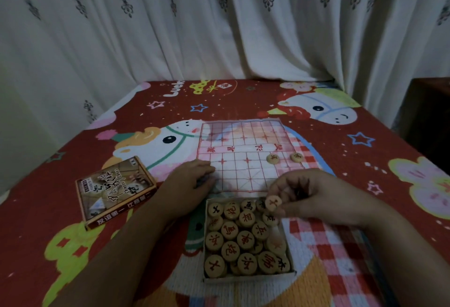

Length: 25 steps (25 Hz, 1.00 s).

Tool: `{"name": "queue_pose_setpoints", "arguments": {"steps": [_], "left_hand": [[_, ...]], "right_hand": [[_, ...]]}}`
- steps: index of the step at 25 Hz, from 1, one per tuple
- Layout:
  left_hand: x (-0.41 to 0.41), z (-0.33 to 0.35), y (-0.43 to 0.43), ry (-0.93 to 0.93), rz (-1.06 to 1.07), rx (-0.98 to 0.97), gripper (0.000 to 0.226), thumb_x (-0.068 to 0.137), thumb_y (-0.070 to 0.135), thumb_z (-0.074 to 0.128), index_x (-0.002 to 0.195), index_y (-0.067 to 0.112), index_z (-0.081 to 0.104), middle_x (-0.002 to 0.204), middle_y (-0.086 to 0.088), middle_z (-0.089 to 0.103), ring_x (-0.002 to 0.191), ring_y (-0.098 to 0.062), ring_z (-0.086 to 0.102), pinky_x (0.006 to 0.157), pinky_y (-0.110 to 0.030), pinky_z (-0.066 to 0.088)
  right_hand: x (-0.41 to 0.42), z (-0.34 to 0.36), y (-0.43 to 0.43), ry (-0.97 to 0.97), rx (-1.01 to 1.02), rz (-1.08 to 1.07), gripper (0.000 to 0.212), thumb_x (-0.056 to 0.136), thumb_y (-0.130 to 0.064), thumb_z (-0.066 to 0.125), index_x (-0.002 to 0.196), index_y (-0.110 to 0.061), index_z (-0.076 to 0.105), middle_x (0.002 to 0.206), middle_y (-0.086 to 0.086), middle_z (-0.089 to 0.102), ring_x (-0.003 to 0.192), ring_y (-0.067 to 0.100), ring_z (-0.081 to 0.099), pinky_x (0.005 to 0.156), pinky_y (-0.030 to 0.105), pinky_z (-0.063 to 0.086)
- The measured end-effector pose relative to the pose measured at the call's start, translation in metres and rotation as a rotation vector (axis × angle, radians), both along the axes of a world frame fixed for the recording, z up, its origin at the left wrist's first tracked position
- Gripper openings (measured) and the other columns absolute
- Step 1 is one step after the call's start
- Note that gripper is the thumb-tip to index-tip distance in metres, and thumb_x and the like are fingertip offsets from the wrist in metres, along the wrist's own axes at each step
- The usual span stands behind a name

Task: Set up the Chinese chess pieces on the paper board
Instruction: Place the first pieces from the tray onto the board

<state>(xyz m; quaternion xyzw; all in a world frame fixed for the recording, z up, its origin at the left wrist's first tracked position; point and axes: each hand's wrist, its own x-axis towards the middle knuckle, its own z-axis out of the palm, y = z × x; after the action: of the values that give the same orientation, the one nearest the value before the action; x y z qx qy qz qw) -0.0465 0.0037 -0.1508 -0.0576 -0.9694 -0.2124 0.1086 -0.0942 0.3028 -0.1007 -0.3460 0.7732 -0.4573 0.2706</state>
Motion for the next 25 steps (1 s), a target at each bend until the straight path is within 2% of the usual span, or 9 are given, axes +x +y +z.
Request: {"name": "queue_pose_setpoints", "arguments": {"steps": [3,6,8,9,10,12,17,21,25], "left_hand": [[0.001,0.001,0.001,0.011,-0.001,0.01,0.037,0.098,0.035,0.049,0.13,0.02,0.058,0.131,0.002,0.057,0.118,-0.007,0.047,0.1,-0.024,0.036],[0.001,0.001,0.003,0.025,0.0,0.003,0.039,0.098,0.033,0.05,0.133,0.018,0.056,0.137,0.0,0.054,0.119,0.0,0.039,0.099,-0.018,0.027],[0.002,0.001,0.003,0.033,0.002,-0.003,0.04,0.098,0.033,0.05,0.134,0.017,0.055,0.139,0.0,0.053,0.117,0.002,0.035,0.099,-0.017,0.024],[0.002,0.002,0.003,0.034,0.0,-0.003,0.039,0.098,0.033,0.05,0.134,0.018,0.055,0.139,0.0,0.053,0.116,0.001,0.035,0.098,-0.017,0.024],[0.002,0.002,0.003,0.033,-0.001,-0.001,0.039,0.098,0.032,0.05,0.134,0.018,0.055,0.138,0.0,0.054,0.117,0.0,0.037,0.098,-0.018,0.025],[0.002,0.003,0.003,0.029,-0.002,0.004,0.038,0.098,0.033,0.05,0.133,0.018,0.056,0.136,0.0,0.055,0.119,-0.004,0.042,0.097,-0.019,0.027],[0.002,0.003,0.003,0.035,-0.003,-0.006,0.038,0.098,0.033,0.05,0.132,0.017,0.056,0.135,-0.001,0.055,0.122,-0.01,0.045,0.098,-0.018,0.027],[0.002,0.002,0.003,0.035,0.002,-0.009,0.038,0.098,0.033,0.05,0.133,0.018,0.056,0.137,0.0,0.054,0.123,-0.008,0.043,0.1,-0.019,0.026],[0.001,0.001,0.001,0.018,0.009,-0.019,0.04,0.098,0.035,0.049,0.134,0.02,0.055,0.141,0.0,0.052,0.128,-0.011,0.043,0.105,-0.023,0.027]], "right_hand": [[-0.005,-0.003,0.001,0.049,-0.124,-0.167,0.024,0.074,-0.024,0.082,0.097,-0.021,0.075,0.091,0.021,0.071,0.07,0.028,0.058,0.065,0.044,0.048],[-0.013,-0.012,-0.002,0.139,-0.151,-0.31,0.023,0.077,-0.015,0.082,0.098,-0.016,0.073,0.092,0.015,0.071,0.072,0.009,0.067,0.066,0.028,0.057],[-0.021,-0.022,-0.006,0.362,-0.052,-0.345,0.027,0.075,-0.037,0.084,0.098,-0.028,0.072,0.099,-0.005,0.07,0.092,0.001,0.066,0.08,0.027,0.054],[-0.025,-0.028,-0.008,0.467,0.012,-0.332,0.035,0.071,-0.054,0.081,0.098,-0.035,0.071,0.103,-0.013,0.067,0.103,0.006,0.063,0.09,0.034,0.052],[-0.028,-0.033,-0.01,0.522,0.04,-0.318,0.042,0.068,-0.067,0.074,0.1,-0.04,0.07,0.106,-0.018,0.065,0.111,0.011,0.059,0.096,0.042,0.049],[-0.033,-0.042,-0.012,0.547,0.03,-0.321,0.046,0.068,-0.076,0.067,0.1,-0.043,0.069,0.11,-0.021,0.063,0.118,0.014,0.053,0.101,0.05,0.044],[-0.029,-0.044,-0.019,0.558,0.066,-0.282,0.043,0.071,-0.069,0.066,0.104,-0.042,0.07,0.115,-0.016,0.058,0.123,0.015,0.046,0.105,0.051,0.039],[-0.028,-0.045,-0.02,0.566,0.135,-0.268,0.031,0.081,-0.046,0.075,0.111,-0.038,0.07,0.122,-0.015,0.051,0.129,0.014,0.039,0.111,0.049,0.032],[-0.029,-0.046,-0.019,0.606,0.15,-0.282,0.031,0.082,-0.043,0.076,0.111,-0.035,0.071,0.128,-0.013,0.05,0.13,0.014,0.037,0.112,0.047,0.031]]}}
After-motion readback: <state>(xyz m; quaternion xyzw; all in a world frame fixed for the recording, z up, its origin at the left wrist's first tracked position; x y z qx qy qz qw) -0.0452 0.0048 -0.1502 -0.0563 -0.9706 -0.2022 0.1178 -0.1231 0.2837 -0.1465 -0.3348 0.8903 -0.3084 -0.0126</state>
